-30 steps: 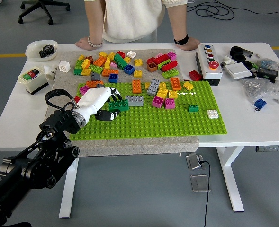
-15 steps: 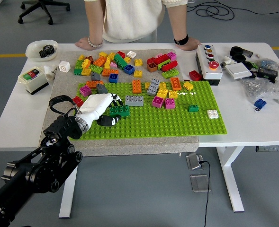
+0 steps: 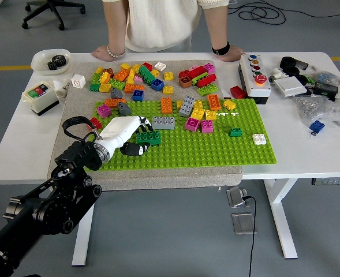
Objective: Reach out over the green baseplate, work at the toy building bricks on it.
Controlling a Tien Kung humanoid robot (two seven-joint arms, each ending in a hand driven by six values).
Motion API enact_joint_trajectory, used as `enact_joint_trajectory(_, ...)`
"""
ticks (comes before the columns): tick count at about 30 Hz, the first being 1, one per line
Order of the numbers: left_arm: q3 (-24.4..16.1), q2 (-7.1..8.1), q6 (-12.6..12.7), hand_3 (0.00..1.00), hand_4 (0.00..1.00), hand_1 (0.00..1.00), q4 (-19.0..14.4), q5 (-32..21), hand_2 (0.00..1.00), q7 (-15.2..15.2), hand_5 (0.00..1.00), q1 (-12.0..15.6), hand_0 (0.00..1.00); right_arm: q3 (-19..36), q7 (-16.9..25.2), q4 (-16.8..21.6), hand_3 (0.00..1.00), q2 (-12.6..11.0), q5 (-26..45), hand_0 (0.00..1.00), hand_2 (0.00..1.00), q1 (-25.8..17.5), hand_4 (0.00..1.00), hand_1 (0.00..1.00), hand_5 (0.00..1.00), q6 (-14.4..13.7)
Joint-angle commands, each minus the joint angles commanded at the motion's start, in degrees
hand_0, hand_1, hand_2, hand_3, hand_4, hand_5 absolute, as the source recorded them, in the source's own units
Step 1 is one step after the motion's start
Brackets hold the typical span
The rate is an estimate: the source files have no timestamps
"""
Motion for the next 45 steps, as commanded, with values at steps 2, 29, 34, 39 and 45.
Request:
enact_joint_trajectory(2, -0.01, -0.09, 0.52, 0.552, 0.603, 0.598, 0.35, 0.1, 0.552, 0.06, 0.002, -0.2, 0.635, 0.0, 0.0, 0.0, 0.642, -0.01, 0.04, 0.741, 0.685, 0.01, 0.816, 0.645, 0.509, -0.01)
enact_joint_trajectory(29, 0.88, -0.69, 3.07, 0.578, 0.827, 0.646, 3.36, 0.51, 0.577, -1.07, 0.13, -1.26, 0.693, -0.36, 0.0, 0.0, 0.639, 0.07, 0.62, 0.74, 0.685, 0.1, 0.816, 0.645, 0.509, 0.05)
enact_joint_trajectory(34, 0.96, -0.69, 3.35, 0.606, 0.918, 0.657, 3.76, 0.27, 0.589, -1.19, 0.199, -1.36, 0.698, -0.39, 0.0, 0.0, 0.637, 0.06, 0.71, 0.74, 0.684, 0.1, 0.816, 0.645, 0.51, 0.06)
enact_joint_trajectory(39, 1.0, -0.69, 3.65, 0.628, 0.981, 0.658, 3.99, 0.02, 0.599, -1.2, 0.254, -1.48, 0.7, -0.47, -0.01, 0.0, 0.636, 0.08, 0.82, 0.741, 0.684, 0.09, 0.816, 0.645, 0.509, 0.1)
enact_joint_trajectory(45, 0.92, -0.69, 3.9, 0.62, 0.958, 0.658, 4.09, -0.43, 0.596, -1.11, 0.222, -1.8, 0.702, -0.56, -0.02, 0.0, 0.637, 0.09, 0.9, 0.741, 0.684, 0.06, 0.816, 0.645, 0.512, 0.18)
